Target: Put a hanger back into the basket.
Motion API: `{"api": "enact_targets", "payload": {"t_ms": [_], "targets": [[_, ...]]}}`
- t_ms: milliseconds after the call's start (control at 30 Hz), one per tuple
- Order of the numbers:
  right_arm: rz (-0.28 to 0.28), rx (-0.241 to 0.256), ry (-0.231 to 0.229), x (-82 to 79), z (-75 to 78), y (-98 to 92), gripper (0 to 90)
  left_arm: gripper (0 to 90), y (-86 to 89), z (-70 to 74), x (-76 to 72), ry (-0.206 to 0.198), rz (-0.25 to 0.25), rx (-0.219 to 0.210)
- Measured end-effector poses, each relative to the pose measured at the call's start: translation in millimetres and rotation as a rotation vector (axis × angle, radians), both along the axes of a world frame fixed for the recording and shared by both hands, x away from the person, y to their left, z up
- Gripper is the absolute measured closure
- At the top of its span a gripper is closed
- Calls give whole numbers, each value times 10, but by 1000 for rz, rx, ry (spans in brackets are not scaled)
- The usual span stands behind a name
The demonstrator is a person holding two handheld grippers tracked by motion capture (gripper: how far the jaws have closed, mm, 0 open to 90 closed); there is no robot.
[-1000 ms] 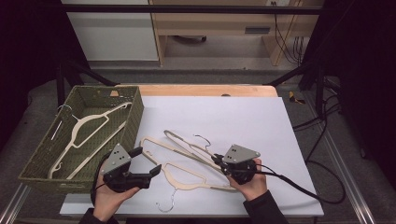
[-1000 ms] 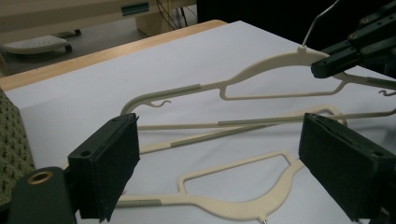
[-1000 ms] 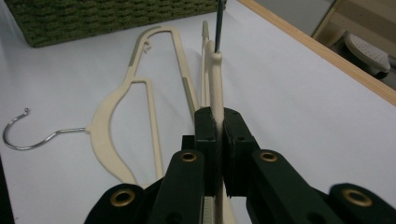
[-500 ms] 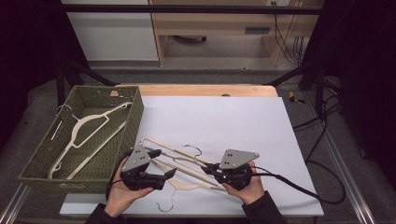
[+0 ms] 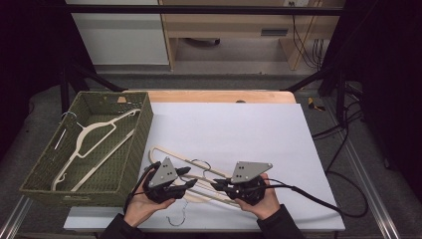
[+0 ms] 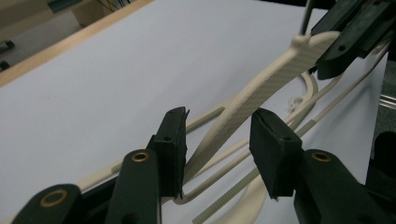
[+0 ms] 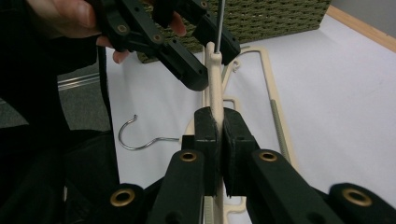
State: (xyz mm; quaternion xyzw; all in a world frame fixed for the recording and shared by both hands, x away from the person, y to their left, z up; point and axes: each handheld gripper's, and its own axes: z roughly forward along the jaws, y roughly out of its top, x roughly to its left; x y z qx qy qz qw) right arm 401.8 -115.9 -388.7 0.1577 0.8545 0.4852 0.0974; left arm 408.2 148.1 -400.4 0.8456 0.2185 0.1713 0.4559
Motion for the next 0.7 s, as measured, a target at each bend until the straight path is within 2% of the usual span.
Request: {"api": "enact_targets", "payload": {"t_ms": [100, 300, 467, 533, 700], "targets": [[8, -10, 8, 1, -8, 4, 865, 620, 4, -21, 6, 22, -3, 16], [10, -21, 17, 22, -26, 12, 846, 668, -22, -12, -40, 16, 2, 70], [-37, -23, -18, 25, -11, -6, 788, 742, -51, 5, -101, 10, -11, 90], [-55, -17, -45, 23, -8, -11, 743, 766, -66, 11, -125, 15, -17, 90], [-85, -13, -55, 37, -17, -25, 661, 796, -96, 28, -174, 12, -25, 93]]}}
